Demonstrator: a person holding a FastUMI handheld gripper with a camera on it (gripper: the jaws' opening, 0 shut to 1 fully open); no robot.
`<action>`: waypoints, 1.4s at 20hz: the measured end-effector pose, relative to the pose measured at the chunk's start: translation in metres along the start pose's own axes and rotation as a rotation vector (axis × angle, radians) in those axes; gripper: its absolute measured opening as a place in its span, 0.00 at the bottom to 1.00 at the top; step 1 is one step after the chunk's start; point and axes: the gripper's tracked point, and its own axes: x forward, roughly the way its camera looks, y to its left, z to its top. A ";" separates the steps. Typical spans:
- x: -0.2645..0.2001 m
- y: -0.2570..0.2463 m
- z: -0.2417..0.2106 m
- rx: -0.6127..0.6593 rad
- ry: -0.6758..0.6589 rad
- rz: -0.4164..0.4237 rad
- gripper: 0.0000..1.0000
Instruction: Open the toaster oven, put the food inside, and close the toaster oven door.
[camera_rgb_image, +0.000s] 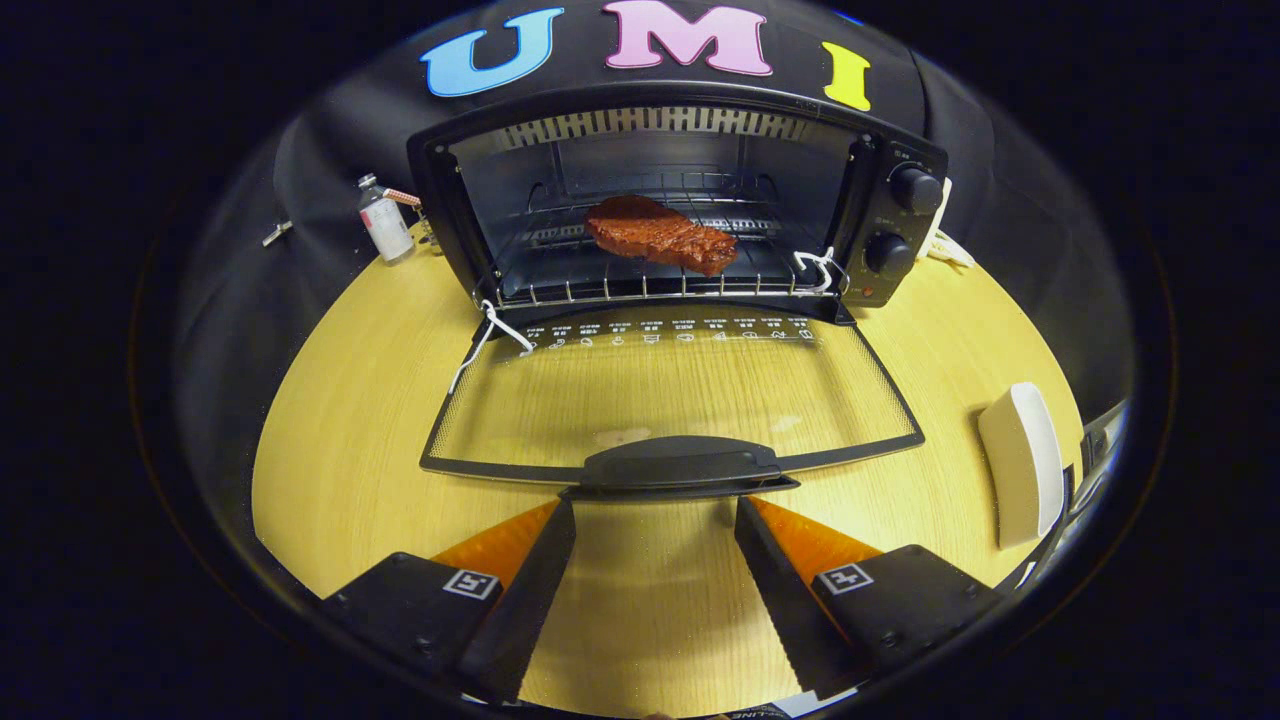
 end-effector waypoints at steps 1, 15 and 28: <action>0.000 0.000 0.000 0.002 -0.002 -0.003 0.99; -0.042 0.002 0.033 0.014 -0.107 0.008 0.99; -0.073 0.013 0.123 -0.015 -0.341 0.022 0.99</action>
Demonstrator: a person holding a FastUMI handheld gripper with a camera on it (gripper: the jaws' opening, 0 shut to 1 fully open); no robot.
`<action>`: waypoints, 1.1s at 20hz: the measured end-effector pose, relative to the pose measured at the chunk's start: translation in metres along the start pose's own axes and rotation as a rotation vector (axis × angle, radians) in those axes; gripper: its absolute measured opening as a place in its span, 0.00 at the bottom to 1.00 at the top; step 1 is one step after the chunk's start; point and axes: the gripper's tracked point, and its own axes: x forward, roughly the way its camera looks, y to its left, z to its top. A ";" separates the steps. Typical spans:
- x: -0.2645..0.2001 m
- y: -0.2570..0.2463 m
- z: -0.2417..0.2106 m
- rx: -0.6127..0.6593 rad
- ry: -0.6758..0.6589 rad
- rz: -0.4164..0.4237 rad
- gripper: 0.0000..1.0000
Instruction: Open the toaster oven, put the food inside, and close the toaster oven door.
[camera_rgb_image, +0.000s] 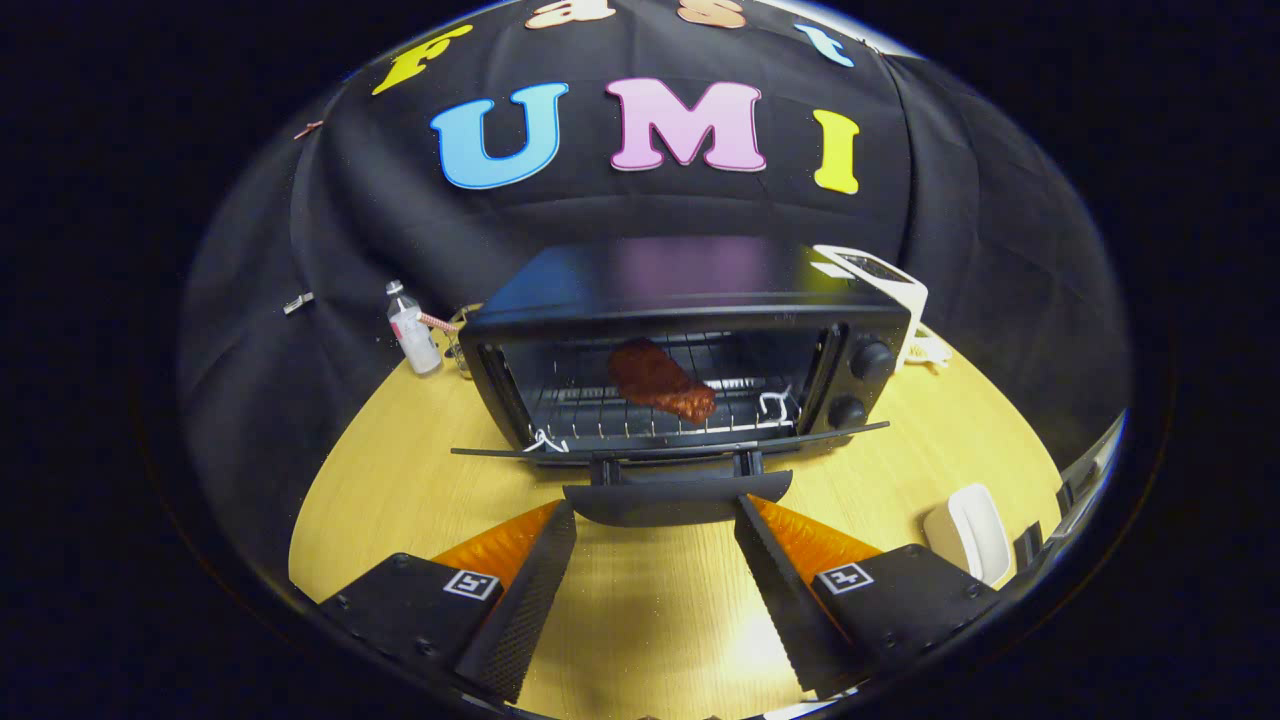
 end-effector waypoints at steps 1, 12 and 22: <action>0.005 0.000 0.012 -0.014 -0.027 0.007 0.99; -0.013 -0.018 0.057 -0.026 -0.152 0.040 0.99; -0.119 -0.060 0.104 0.010 -0.316 0.035 0.99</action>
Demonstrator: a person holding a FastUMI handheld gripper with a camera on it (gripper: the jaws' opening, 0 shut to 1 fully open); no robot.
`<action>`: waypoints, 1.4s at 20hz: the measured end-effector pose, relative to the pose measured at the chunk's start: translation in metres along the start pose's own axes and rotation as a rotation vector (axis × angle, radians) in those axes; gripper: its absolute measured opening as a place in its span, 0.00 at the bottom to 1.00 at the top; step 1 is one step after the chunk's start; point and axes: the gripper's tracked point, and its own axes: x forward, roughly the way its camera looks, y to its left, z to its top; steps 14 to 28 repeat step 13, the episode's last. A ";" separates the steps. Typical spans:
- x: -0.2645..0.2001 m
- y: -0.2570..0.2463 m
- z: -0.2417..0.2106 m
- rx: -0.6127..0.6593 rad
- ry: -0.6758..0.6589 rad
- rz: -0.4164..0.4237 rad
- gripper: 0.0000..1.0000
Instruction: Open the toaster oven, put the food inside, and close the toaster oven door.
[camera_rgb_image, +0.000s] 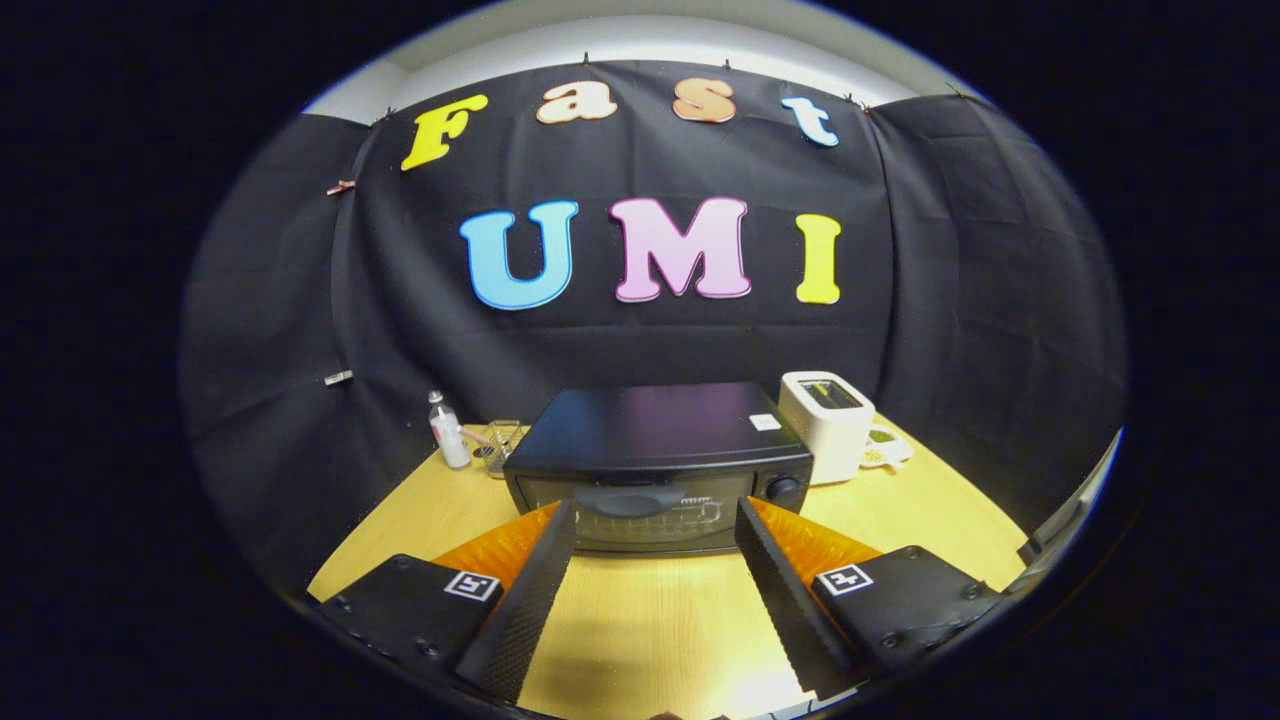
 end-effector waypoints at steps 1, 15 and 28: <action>-0.009 -0.005 0.012 -0.003 -0.026 -0.007 0.99; -0.065 -0.043 0.083 -0.028 -0.168 -0.068 0.98; -0.065 -0.043 0.083 -0.028 -0.168 -0.068 0.98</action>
